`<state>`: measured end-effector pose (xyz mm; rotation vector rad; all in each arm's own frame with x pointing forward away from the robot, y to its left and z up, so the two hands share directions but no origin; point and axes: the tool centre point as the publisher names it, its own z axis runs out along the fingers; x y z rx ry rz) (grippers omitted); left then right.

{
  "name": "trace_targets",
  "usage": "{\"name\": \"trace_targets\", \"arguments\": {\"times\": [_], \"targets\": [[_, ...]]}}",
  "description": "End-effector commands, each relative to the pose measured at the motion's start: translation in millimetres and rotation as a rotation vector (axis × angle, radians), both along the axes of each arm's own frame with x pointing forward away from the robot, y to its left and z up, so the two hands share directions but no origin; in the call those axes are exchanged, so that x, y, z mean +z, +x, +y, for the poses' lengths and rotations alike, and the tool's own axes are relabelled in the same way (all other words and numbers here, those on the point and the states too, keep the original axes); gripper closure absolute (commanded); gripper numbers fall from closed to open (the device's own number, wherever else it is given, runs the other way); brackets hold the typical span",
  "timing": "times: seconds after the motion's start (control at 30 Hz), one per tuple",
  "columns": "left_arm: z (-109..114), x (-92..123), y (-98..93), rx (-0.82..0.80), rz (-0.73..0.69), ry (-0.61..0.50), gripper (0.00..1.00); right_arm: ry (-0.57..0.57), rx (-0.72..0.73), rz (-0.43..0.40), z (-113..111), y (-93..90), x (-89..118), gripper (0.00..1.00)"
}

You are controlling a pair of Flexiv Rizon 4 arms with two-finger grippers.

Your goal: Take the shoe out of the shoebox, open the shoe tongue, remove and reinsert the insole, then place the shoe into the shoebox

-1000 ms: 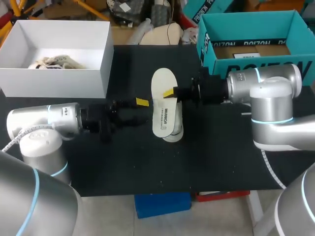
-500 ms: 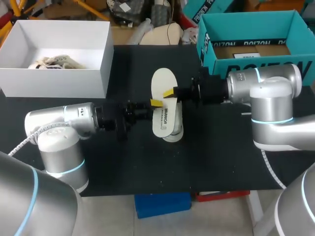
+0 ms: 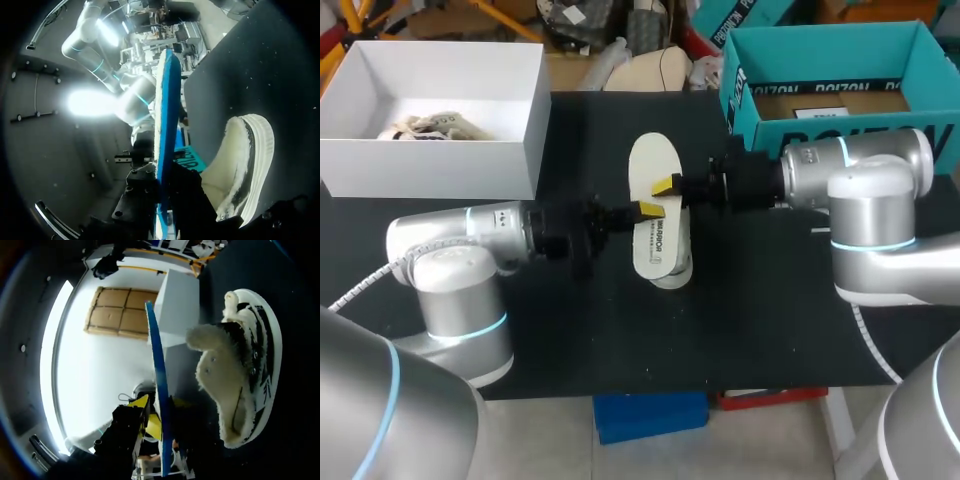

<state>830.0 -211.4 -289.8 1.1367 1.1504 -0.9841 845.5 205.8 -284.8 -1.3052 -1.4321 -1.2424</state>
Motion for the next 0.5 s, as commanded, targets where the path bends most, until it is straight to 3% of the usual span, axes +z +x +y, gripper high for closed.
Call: {"name": "trace_targets", "arguments": {"times": [0.03, 0.3, 0.5], "targets": [[2, 3, -4.5, -0.011, 0.021, 0.035, 1.0, -0.013, -0.067, -0.04, -9, -10.5, 5, 0.0], [18, -13, -20.0, -0.024, 0.197, 0.228, 1.0, -0.207, -0.121, -0.126, -34, -23.3, 17, 0.0], [29, -15, -41.4, -0.12, 0.305, 0.273, 1.0, -0.375, -0.13, -0.159, -50, -38.2, 26, 0.0]]}}
